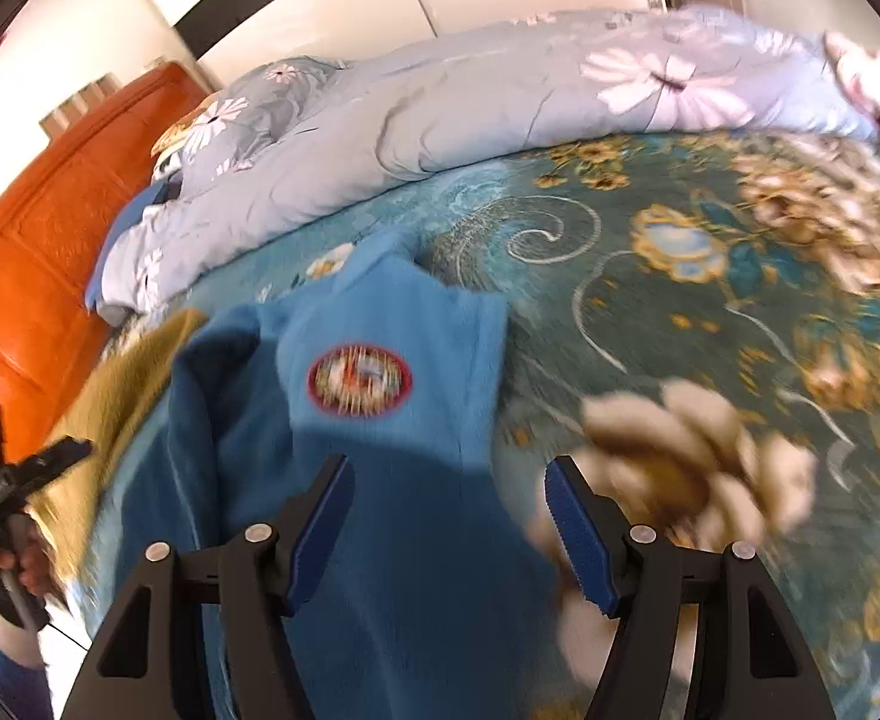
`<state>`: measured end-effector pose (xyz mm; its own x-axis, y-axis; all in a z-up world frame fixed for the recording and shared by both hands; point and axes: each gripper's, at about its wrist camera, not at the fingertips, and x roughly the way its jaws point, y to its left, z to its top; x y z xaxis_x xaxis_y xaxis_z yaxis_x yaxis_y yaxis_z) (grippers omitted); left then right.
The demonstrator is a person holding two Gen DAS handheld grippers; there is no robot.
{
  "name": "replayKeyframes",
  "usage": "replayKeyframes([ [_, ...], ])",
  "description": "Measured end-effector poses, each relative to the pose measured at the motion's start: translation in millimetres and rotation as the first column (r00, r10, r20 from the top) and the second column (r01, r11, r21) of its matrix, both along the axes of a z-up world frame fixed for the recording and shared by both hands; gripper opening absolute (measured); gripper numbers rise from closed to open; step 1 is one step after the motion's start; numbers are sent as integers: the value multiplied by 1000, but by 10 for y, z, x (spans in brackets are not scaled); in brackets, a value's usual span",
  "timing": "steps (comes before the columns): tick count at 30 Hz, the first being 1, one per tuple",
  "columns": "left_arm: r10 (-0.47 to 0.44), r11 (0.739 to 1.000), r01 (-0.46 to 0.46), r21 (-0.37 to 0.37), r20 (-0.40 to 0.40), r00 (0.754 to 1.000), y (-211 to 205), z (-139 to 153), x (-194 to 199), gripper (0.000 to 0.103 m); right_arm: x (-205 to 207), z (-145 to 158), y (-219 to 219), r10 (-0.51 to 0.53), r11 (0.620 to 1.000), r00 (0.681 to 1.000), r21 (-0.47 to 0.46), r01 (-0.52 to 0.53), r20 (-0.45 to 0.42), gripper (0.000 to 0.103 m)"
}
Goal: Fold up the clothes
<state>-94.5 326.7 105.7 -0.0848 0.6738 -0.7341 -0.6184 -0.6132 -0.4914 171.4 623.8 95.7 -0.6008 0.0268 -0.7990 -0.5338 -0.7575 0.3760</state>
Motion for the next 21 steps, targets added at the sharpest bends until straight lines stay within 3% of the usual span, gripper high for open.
replayKeyframes([
  [8, 28, 998, -22, -66, 89, 996, 721, -448, -281, 70, -511, -306, 414, -9, 993, 1000, -115, 11, 19, 69],
  [13, 46, 999, -45, -18, 82, 996, 807, -449, -303, 66, -631, -440, 497, 15, 988, 1000, -156, -13, 9, 69],
  [16, 56, 998, -57, 2, 74, 996, 807, -386, -320, 45, -648, -441, 502, 26, 984, 999, -178, -33, -43, 55],
  [18, 43, 999, -43, -11, 60, 997, 862, -379, -319, 43, -651, -432, 514, 30, 979, 996, -197, -47, -87, 44],
  [19, 34, 999, -33, -26, 53, 998, 903, -386, -318, 41, -672, -453, 533, 36, 975, 995, -215, -56, -96, 33],
  [21, 25, 999, -23, -47, 50, 998, 978, -417, -325, 33, -726, -512, 567, 28, 972, 997, -230, -45, -78, 21],
])
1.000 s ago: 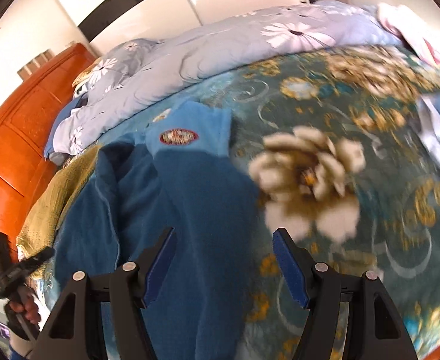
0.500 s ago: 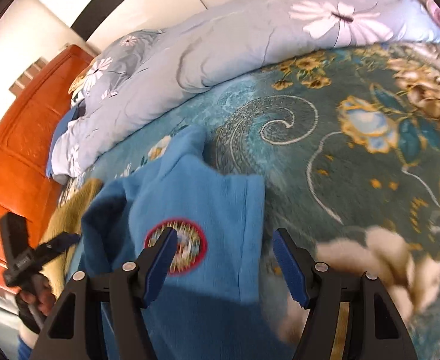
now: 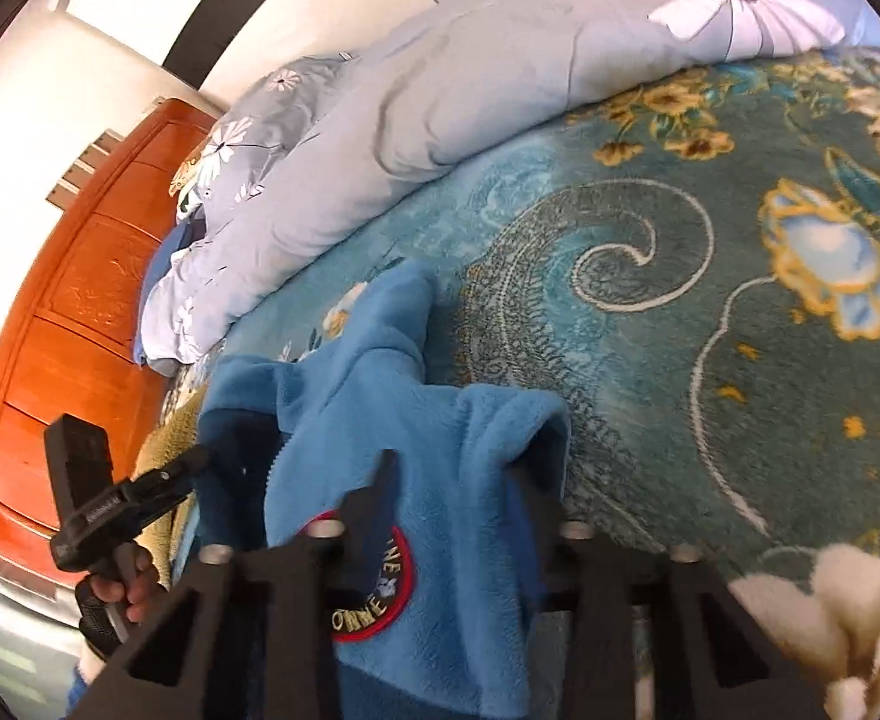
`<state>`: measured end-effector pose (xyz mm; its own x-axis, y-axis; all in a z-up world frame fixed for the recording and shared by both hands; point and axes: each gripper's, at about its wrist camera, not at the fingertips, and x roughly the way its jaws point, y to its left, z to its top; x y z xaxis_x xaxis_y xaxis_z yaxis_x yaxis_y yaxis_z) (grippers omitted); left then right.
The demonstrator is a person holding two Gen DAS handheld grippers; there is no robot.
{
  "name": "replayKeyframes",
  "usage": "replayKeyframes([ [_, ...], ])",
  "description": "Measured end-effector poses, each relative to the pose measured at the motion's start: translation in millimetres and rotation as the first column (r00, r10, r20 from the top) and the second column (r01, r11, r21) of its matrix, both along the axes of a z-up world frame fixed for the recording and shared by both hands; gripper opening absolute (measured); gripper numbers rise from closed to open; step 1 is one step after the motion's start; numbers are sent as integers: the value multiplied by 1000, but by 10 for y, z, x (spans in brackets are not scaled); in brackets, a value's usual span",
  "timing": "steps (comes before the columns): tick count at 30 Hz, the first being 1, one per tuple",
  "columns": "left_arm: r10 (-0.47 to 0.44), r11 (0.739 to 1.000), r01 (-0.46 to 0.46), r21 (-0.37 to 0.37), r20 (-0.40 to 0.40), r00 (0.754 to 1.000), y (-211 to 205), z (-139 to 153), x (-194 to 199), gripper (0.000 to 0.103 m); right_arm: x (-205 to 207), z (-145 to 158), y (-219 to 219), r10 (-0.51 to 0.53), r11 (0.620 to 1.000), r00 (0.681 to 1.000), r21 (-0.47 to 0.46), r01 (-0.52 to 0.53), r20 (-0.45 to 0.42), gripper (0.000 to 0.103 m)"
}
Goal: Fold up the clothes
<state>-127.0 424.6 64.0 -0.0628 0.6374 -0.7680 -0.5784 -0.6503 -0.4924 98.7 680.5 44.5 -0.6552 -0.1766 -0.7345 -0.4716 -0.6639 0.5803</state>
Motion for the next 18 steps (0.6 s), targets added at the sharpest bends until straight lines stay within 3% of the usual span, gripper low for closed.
replayKeyframes([
  [1, 2, 1000, -2, 2, 0, 1000, 24, -9, -7, 29, -27, -30, 17, -4, 1000, 1000, -6, 4, 11, 13],
  [4, 24, 999, -24, 25, -24, 999, 91, 44, -40, 23, -57, -21, 99, -33, 999, 999, 5, 33, 10, 12],
  [11, 62, 995, -50, 91, -136, 989, 373, 415, -169, 22, -232, 499, 400, -76, 987, 996, 139, 81, -41, 11],
  [14, 46, 998, -41, 38, -148, 988, 562, 418, -226, 23, -370, 659, 498, -86, 975, 996, 205, 90, -31, 11],
  [18, 5, 998, -14, -63, -143, 990, 787, 277, -246, 23, -504, 526, 545, -89, 975, 995, 209, 80, 33, 11],
])
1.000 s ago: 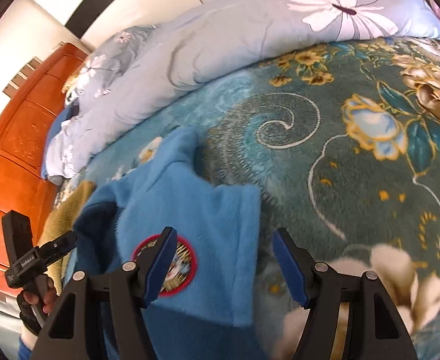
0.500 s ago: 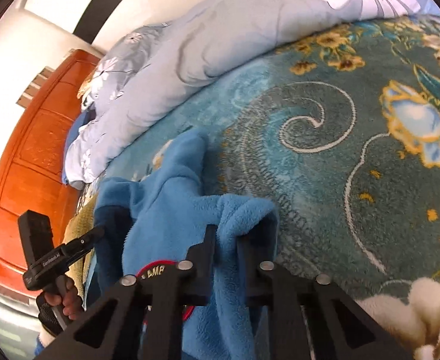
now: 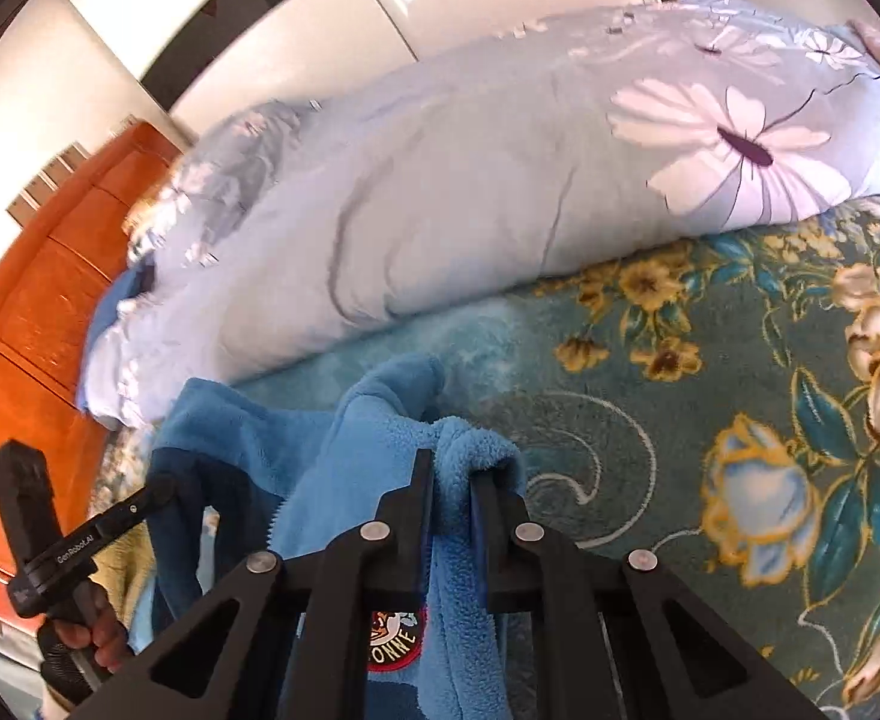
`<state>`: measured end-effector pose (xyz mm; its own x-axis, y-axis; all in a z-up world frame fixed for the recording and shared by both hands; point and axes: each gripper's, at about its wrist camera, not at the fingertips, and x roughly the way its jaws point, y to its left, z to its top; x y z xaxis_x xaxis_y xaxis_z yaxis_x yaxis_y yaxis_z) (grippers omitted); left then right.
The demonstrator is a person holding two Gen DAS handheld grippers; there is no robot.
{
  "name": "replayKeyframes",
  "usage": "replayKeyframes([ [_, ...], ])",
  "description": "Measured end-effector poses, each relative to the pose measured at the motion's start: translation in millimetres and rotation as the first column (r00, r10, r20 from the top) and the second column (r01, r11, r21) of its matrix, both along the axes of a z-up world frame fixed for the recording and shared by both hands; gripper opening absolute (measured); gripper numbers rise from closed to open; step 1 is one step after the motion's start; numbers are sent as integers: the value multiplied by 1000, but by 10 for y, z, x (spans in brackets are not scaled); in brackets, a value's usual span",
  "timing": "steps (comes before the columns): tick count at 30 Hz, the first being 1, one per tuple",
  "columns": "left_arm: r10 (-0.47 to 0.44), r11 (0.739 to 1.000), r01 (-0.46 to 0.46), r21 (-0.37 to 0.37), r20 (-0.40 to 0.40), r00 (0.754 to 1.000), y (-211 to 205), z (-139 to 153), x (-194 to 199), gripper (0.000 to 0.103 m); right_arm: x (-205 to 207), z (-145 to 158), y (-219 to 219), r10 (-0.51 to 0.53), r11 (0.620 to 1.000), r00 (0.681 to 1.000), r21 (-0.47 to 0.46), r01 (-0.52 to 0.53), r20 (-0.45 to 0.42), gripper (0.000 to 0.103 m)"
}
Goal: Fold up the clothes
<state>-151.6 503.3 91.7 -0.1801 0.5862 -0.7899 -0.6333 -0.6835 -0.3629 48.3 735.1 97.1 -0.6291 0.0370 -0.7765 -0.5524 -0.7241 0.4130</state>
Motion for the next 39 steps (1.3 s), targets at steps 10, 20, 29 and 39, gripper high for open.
replayKeyframes([
  [10, -43, 999, 43, -19, -15, 999, -150, 192, 185, 60, 144, -6, -35, -17, 1000, 999, 0, 17, 35, 21],
  [20, -85, 996, 90, 18, -191, 978, -1488, 424, 1273, 75, 1132, 463, -1334, 86, 991, 989, 108, -73, -123, 50],
  [29, -73, 997, 64, -52, -191, 979, -2545, -64, 2135, 75, 1454, -424, -2691, 284, 958, 958, -39, -283, 40, 51],
  [39, -135, 984, 112, -140, -166, 977, -2765, -486, 2367, 75, 1578, -497, -2827, 161, 973, 987, -167, -161, -13, 19],
])
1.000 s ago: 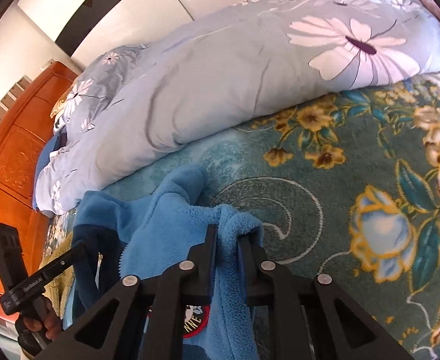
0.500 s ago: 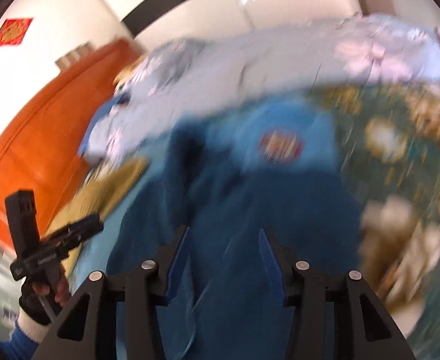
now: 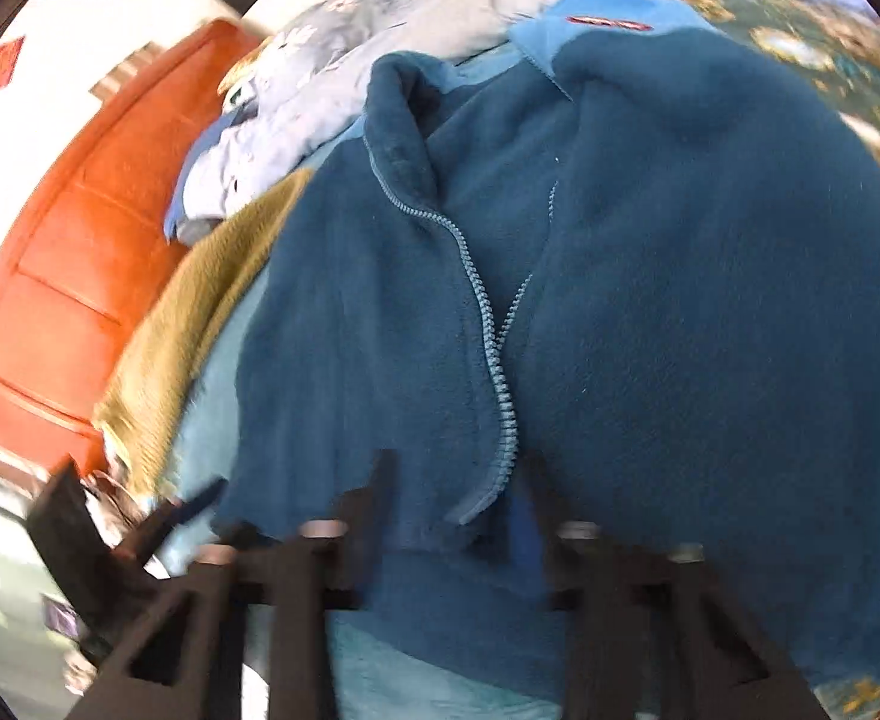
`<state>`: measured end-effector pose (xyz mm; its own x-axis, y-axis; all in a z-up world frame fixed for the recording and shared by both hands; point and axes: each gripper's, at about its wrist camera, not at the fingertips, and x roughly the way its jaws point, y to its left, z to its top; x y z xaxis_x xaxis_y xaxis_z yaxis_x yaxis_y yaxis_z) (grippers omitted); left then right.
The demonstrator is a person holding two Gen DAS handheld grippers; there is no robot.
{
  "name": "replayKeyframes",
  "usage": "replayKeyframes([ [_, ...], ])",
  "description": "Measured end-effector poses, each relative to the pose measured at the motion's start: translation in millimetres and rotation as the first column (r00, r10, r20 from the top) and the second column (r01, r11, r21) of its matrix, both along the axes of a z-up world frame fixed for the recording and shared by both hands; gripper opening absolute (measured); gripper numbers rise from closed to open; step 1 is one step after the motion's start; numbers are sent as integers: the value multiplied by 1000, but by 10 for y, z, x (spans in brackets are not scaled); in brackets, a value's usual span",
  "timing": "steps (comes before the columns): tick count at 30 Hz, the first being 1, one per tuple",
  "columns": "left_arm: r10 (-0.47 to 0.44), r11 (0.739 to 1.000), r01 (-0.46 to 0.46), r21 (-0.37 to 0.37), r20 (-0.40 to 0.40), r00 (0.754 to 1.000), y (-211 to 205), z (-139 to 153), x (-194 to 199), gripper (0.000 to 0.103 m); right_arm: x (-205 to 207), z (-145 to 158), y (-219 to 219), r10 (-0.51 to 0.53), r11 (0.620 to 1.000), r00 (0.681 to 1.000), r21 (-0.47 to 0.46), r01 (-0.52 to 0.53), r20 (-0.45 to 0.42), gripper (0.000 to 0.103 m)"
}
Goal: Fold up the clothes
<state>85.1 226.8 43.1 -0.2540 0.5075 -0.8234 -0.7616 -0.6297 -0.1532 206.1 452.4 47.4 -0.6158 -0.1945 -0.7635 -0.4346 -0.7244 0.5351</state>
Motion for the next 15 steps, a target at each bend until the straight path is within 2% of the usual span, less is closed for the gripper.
replayKeyframes([
  [2, -7, 1000, 7, -8, 0, 1000, -17, -36, -5, 75, 3, 37, -19, -20, 1000, 1000, -4, 20, -1, 10],
  [7, 8, 1000, -8, -2, -22, 1000, -65, -61, 1, 75, 171, 255, -87, -70, 997, 995, -29, 68, -76, 10],
  [11, 36, 999, -35, 10, -30, 999, -116, -82, -34, 75, 338, 437, -222, -54, 998, 992, 6, 55, -117, 10],
  [15, 110, 993, -110, 50, 4, 994, -259, -64, -124, 75, 425, 410, -386, -26, 999, 995, 24, 29, -92, 9],
])
